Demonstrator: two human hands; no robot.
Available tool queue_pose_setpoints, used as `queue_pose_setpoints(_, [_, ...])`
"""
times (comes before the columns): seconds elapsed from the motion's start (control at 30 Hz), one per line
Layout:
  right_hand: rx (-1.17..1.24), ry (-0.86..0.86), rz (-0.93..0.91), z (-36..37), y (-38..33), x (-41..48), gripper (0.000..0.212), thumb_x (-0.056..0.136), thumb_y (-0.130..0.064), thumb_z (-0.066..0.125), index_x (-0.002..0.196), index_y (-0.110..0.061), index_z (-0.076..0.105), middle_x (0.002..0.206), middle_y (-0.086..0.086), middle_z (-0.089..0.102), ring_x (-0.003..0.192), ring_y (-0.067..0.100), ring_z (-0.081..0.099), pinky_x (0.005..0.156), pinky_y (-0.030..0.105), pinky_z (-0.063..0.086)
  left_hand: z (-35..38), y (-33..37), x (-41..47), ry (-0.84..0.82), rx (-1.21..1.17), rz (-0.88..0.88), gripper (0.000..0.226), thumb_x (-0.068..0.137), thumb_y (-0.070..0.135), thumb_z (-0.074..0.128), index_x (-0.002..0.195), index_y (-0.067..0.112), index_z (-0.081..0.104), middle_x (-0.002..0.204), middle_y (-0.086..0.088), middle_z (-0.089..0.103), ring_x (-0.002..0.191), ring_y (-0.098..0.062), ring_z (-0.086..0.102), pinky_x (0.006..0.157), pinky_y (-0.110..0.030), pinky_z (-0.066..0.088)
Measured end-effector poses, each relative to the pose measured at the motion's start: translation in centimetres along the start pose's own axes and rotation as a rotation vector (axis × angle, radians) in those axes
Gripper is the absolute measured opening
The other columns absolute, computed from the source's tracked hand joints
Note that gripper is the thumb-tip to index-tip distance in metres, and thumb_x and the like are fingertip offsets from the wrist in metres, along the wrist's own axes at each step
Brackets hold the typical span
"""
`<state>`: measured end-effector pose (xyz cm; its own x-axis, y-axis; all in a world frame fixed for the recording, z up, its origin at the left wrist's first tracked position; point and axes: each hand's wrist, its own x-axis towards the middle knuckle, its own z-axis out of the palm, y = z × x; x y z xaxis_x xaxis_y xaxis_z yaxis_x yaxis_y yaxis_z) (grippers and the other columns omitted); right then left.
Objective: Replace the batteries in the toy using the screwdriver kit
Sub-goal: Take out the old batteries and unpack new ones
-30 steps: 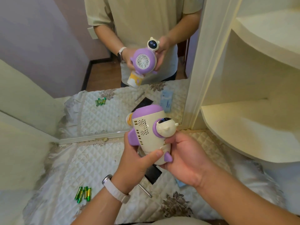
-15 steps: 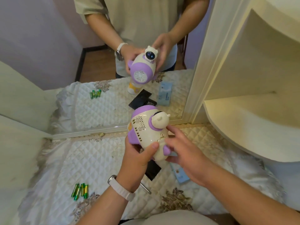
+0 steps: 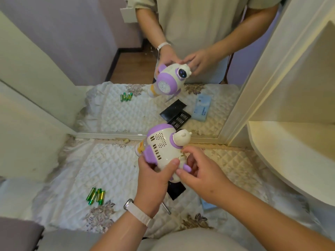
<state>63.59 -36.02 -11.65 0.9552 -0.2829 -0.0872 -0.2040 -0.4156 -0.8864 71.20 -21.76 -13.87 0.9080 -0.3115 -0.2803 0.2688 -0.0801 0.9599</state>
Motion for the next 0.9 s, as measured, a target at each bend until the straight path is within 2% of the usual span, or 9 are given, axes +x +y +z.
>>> queue_pose_setpoints(0.17, [0.063, -0.097, 0.015, 1.4, -0.6, 0.7, 0.032, 0.075, -0.048, 0.063, 0.095, -0.037, 0.041, 0.074, 0.001, 0.060, 0.063, 0.015, 0.053, 0.063, 0.041, 0.049, -1.6, -0.9, -0.8, 0.107, -0.040, -0.022, 0.073, 0.065, 0.034, 0.089, 0.122, 0.007, 0.053, 0.109, -0.017, 0.069, 0.087, -0.021, 0.070, 0.059, -0.025, 0.053])
queue_pose_setpoints(0.27, [0.235, -0.099, 0.051, 3.4, -0.9, 1.1, 0.038, 0.076, -0.034, 0.071, 0.102, -0.039, 0.043, 0.077, 0.000, 0.059, 0.067, 0.013, 0.055, 0.068, 0.037, 0.052, -3.0, -1.6, -1.0, 0.187, -0.093, -0.022, 0.062, 0.073, 0.025, 0.086, 0.122, 0.007, 0.052, 0.110, -0.017, 0.068, 0.087, -0.020, 0.068, 0.059, -0.024, 0.053])
queue_pose_setpoints(0.37, [0.403, -0.064, 0.207, 5.3, -0.7, 2.4, 0.031, 0.081, -0.011, 0.073, 0.104, -0.022, 0.053, 0.090, 0.007, 0.066, 0.081, 0.019, 0.064, 0.075, 0.033, 0.055, -5.0, -2.4, -1.1, 0.281, -0.152, -0.032, 0.072, 0.067, 0.033, 0.089, 0.126, 0.013, 0.052, 0.114, -0.012, 0.070, 0.098, -0.021, 0.071, 0.069, -0.033, 0.060])
queue_pose_setpoints(0.43, [0.437, -0.103, 0.343, 6.4, -0.2, 3.7, 0.019, 0.084, -0.012, 0.071, 0.100, -0.015, 0.062, 0.094, 0.012, 0.071, 0.082, 0.023, 0.067, 0.075, 0.036, 0.055, -6.4, -3.1, -1.3, 0.346, -0.172, -0.046, 0.082, 0.058, 0.044, 0.086, 0.127, 0.016, 0.053, 0.115, -0.010, 0.070, 0.102, -0.026, 0.070, 0.075, -0.039, 0.062])
queue_pose_setpoints(0.5, [0.451, -0.149, 0.437, 7.3, 0.6, 5.0, 0.016, 0.084, -0.013, 0.069, 0.099, -0.013, 0.067, 0.098, 0.013, 0.072, 0.083, 0.022, 0.067, 0.076, 0.038, 0.054, -7.6, -4.1, -1.4, 0.394, -0.183, -0.055, 0.081, 0.058, 0.044, 0.085, 0.127, 0.016, 0.053, 0.114, -0.011, 0.070, 0.103, -0.029, 0.069, 0.074, -0.037, 0.061])
queue_pose_setpoints(0.57, [0.344, -0.173, 0.456, 8.0, 1.2, 6.4, 0.013, 0.085, -0.016, 0.067, 0.097, -0.016, 0.069, 0.097, 0.006, 0.071, 0.089, 0.020, 0.066, 0.083, 0.038, 0.054, -8.6, -5.1, -1.4, 0.446, -0.218, -0.080, 0.078, 0.059, 0.041, 0.085, 0.126, 0.018, 0.053, 0.114, -0.009, 0.070, 0.104, -0.029, 0.069, 0.077, -0.039, 0.060])
queue_pose_setpoints(0.67, [0.088, -0.215, 0.335, 8.7, 1.8, 8.9, 0.005, 0.088, -0.017, 0.064, 0.089, -0.019, 0.068, 0.087, -0.006, 0.066, 0.082, 0.011, 0.061, 0.069, 0.024, 0.048, -9.7, -6.3, -0.9, 0.477, -0.245, -0.103, 0.084, 0.057, 0.045, 0.084, 0.130, 0.019, 0.053, 0.116, -0.007, 0.072, 0.105, -0.029, 0.070, 0.080, -0.044, 0.060])
queue_pose_setpoints(0.77, [-0.177, -0.308, 0.192, 10.2, 3.4, 12.3, 0.007, 0.087, -0.023, 0.063, 0.086, -0.021, 0.070, 0.085, -0.010, 0.066, 0.080, 0.007, 0.060, 0.065, 0.024, 0.042, -10.3, -7.1, -0.4, 0.502, -0.264, -0.120, 0.082, 0.060, 0.043, 0.084, 0.132, 0.020, 0.052, 0.117, -0.009, 0.071, 0.106, -0.031, 0.069, 0.082, -0.051, 0.058])
queue_pose_setpoints(0.9, [-0.440, -0.408, 0.154, 12.7, 5.7, 16.4, 0.010, 0.087, -0.029, 0.060, 0.082, -0.025, 0.069, 0.083, -0.007, 0.067, 0.079, 0.015, 0.061, 0.069, 0.031, 0.049, -10.7, -7.9, 0.4, 0.503, -0.253, -0.150, 0.073, 0.069, 0.033, 0.089, 0.131, 0.019, 0.053, 0.116, -0.009, 0.071, 0.106, -0.028, 0.069, 0.068, -0.036, 0.058])
